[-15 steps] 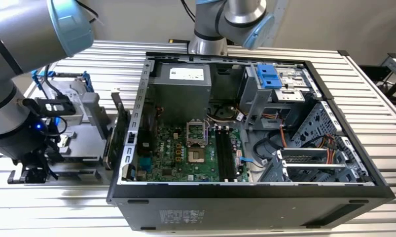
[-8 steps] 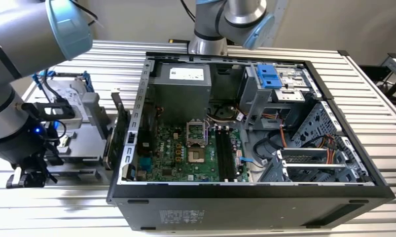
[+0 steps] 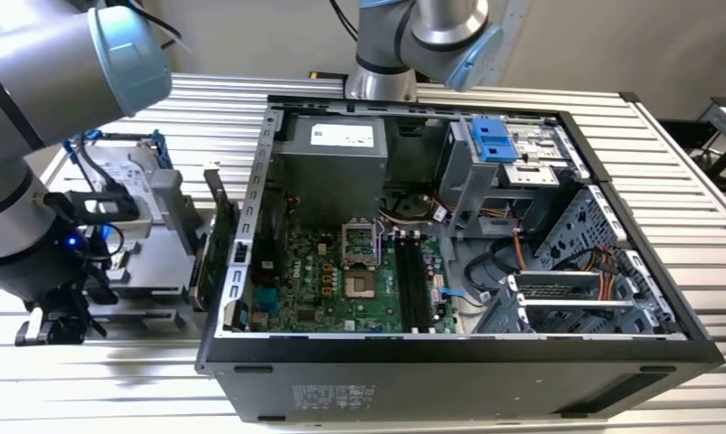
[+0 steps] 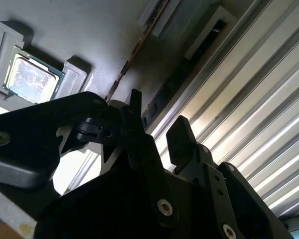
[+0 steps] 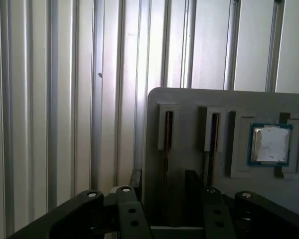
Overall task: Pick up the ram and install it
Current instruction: 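Pick up the ram and move it above insertion slot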
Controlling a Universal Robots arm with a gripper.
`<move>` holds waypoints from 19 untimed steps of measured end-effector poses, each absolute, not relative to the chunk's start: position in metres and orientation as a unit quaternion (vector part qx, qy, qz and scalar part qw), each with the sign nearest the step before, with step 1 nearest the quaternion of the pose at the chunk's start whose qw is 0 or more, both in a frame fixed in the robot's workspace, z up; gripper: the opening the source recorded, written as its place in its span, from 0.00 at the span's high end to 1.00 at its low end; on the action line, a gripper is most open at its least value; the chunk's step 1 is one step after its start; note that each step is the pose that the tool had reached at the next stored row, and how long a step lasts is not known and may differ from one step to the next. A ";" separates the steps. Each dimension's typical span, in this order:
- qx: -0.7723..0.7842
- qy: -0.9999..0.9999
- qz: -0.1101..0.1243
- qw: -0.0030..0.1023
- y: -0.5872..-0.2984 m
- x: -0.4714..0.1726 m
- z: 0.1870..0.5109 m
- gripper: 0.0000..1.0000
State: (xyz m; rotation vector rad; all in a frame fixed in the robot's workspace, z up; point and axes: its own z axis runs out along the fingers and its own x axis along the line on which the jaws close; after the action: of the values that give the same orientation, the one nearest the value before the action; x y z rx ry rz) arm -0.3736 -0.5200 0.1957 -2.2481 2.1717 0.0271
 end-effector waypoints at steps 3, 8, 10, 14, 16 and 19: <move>-0.719 0.695 0.007 0.007 -0.519 -0.374 0.194 0.00; -0.719 0.695 0.012 0.009 -0.518 -0.375 0.193 0.00; -0.718 0.695 0.015 0.013 -0.518 -0.375 0.193 0.00; -0.716 0.698 0.016 0.013 -0.518 -0.375 0.193 0.00; -0.714 0.699 0.016 0.013 -0.518 -0.375 0.193 0.00; -0.714 0.699 0.016 0.013 -0.518 -0.375 0.193 0.00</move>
State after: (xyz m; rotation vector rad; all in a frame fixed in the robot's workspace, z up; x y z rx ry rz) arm -0.3752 -0.5181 0.1935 -2.2259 2.1793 0.0488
